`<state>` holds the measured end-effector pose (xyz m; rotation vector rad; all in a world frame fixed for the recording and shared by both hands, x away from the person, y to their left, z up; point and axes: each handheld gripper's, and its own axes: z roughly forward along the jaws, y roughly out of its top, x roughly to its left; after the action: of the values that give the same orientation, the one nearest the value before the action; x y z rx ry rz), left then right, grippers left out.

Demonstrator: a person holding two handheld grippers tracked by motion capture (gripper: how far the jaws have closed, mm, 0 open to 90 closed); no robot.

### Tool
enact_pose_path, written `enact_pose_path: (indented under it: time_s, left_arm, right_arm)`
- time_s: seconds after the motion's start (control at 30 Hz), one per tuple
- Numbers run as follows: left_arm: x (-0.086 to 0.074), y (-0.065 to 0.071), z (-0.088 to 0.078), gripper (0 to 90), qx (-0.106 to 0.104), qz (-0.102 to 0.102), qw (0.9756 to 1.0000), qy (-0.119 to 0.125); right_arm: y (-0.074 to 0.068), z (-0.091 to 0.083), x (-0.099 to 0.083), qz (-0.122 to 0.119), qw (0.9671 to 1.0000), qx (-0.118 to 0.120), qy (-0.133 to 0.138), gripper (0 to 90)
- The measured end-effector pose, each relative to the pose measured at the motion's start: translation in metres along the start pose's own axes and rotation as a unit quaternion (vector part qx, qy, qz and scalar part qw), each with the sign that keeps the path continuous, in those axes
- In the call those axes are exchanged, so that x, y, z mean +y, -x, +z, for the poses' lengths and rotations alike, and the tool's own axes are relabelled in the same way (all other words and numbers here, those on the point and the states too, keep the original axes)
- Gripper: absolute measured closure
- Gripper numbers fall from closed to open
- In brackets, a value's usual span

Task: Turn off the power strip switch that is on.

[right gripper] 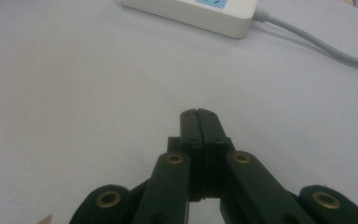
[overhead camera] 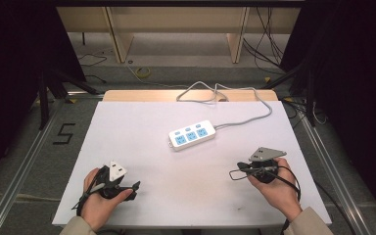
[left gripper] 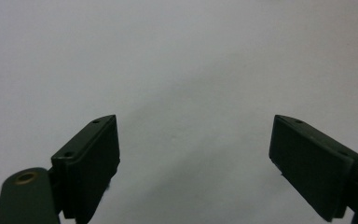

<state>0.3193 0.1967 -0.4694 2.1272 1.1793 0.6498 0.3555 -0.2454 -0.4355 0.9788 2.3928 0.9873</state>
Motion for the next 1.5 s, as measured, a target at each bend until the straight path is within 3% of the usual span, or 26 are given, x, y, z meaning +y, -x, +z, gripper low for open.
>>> enact_pose_path:
  time_s: [0.37,1.0,1.5]
  left_arm:
    - [0.0,0.0,0.0,15.9,0.0,0.001,1.0,-0.001]
    - [0.0,0.003,0.001,16.2,0.001,0.004,1.0,0.001]
    - [0.0,0.004,0.001,16.2,0.0,0.004,1.0,0.0]
  right_arm:
    - [0.001,0.006,0.006,-0.016,0.9998,0.001,-0.013,90.0]
    - [0.006,0.014,0.021,-0.003,0.9997,-0.002,-0.025,90.0]
    - [0.006,0.022,0.032,-0.01,0.9992,0.003,-0.038,90.0]
